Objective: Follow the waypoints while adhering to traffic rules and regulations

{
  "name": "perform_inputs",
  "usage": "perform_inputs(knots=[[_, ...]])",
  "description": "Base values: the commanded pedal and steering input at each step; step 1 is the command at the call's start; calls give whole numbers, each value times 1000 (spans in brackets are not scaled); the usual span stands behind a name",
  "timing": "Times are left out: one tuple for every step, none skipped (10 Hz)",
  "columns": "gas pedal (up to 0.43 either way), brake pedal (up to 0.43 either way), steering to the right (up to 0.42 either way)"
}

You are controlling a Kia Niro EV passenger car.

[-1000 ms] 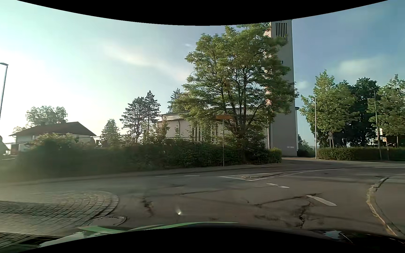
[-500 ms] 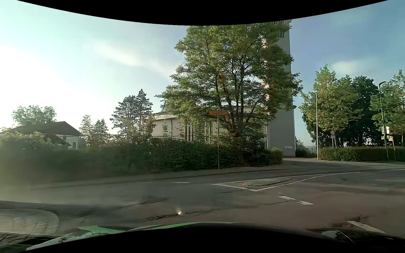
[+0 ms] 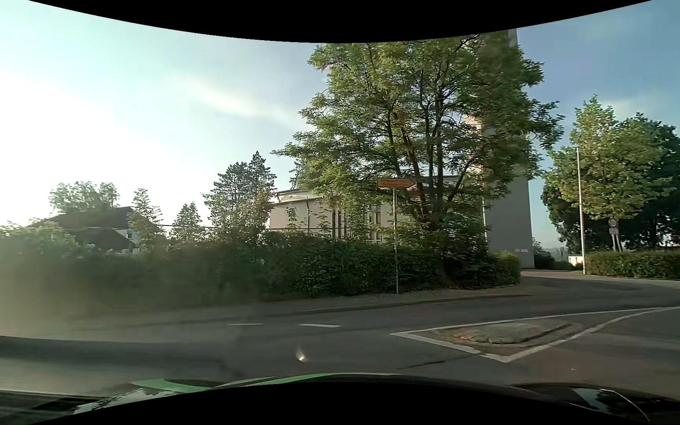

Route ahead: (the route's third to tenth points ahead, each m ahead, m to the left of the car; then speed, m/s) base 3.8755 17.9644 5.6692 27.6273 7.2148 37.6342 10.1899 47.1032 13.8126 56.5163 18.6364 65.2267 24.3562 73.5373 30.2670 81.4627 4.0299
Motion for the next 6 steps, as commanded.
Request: perform_inputs(knots=[[39, 0, -337], [39, 0, -385], [39, 0, -430], [39, 0, -483], [39, 0, -533], [39, 0, -571]])
